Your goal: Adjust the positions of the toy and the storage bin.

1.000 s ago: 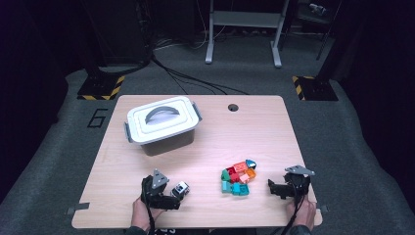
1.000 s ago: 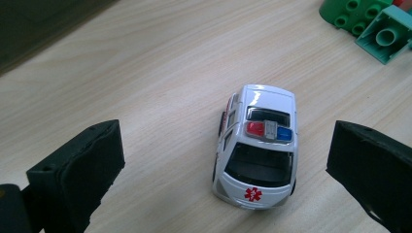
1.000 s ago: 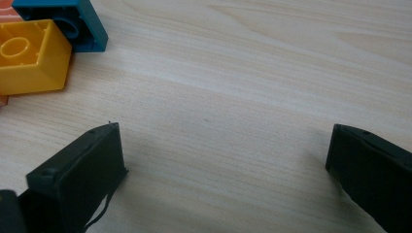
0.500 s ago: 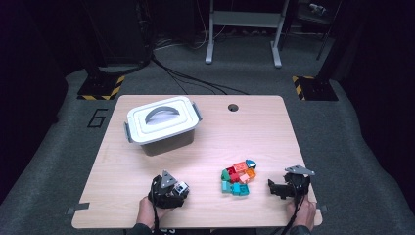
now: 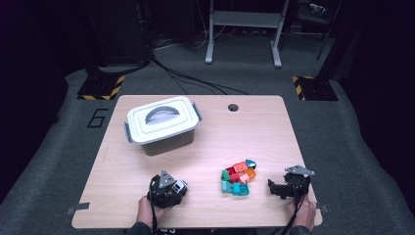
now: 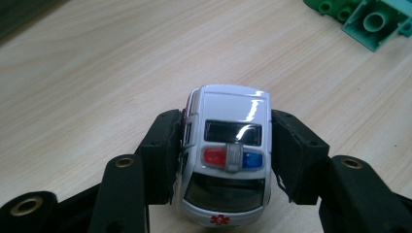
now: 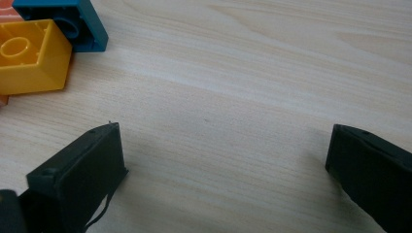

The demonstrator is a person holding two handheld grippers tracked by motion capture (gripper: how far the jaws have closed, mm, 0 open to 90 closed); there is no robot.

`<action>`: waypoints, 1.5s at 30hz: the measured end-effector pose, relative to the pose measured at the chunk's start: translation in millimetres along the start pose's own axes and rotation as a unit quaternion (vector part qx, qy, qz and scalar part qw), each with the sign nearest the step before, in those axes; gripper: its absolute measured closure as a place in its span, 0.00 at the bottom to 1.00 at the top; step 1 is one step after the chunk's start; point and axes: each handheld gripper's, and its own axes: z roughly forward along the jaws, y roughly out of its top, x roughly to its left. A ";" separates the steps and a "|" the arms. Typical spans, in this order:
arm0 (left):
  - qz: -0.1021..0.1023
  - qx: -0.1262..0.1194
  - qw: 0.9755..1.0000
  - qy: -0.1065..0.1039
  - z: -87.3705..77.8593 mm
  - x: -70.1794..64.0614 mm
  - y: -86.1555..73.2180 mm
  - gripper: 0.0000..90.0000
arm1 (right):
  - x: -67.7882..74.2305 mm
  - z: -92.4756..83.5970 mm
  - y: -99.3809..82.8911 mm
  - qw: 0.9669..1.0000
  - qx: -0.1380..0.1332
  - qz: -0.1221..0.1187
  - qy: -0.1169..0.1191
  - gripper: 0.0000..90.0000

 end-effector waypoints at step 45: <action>-0.085 -0.059 0.982 0.160 -106.8 126.7 -16.2 0.53 | 0.1 0.0 0.0 1.000 0.000 0.000 0.000 0.00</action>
